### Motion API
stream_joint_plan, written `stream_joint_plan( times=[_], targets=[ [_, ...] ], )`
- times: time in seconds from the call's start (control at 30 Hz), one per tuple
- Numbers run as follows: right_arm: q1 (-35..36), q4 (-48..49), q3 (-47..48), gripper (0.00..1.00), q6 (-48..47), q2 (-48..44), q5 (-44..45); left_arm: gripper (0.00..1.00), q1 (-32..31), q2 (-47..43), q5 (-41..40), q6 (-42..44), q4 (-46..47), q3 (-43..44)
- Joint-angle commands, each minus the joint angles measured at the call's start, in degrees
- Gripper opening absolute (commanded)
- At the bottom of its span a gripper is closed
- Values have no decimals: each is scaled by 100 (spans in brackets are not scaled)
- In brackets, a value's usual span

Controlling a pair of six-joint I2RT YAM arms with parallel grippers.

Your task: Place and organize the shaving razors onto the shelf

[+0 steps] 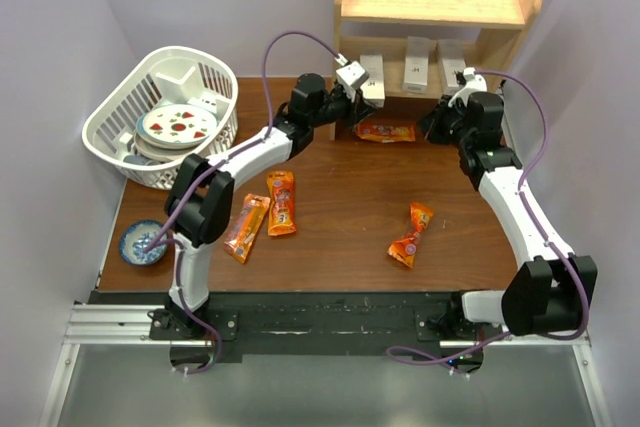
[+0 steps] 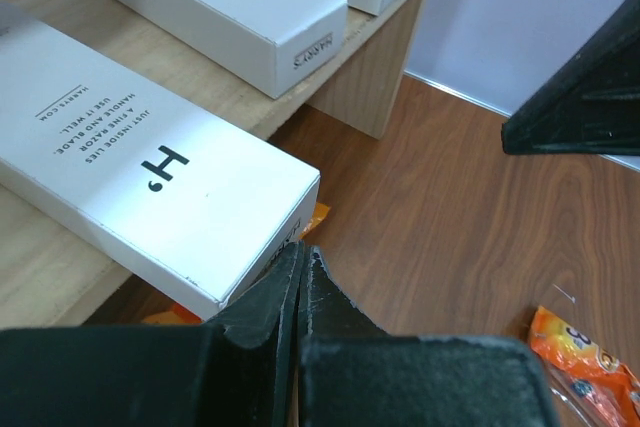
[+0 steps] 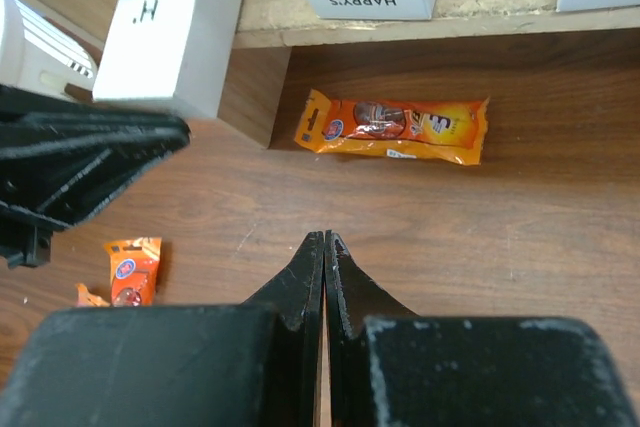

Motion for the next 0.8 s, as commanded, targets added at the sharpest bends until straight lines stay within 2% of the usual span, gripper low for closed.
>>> stream_joint_plan(
  times=[0.0,0.3,0.7,0.73,0.77],
  targets=[
    [-10,379,197,0,-81,-14,-56,0,12,102,-336,135,371,433],
    [-10,440,136,0,-55,-49,-12,0,47,296,-819,284,336,653],
    [-18,677,4,0,-46,-85,-29,0,126,217,-1936,328,134,635],
    [-10,747,-22,8,-63,-58,-264,0,134,217,-1953,328,125,635],
    [-10,817,-23,11,-81,-58,-414,0,135,191,-1962,337,107,627]
  ],
)
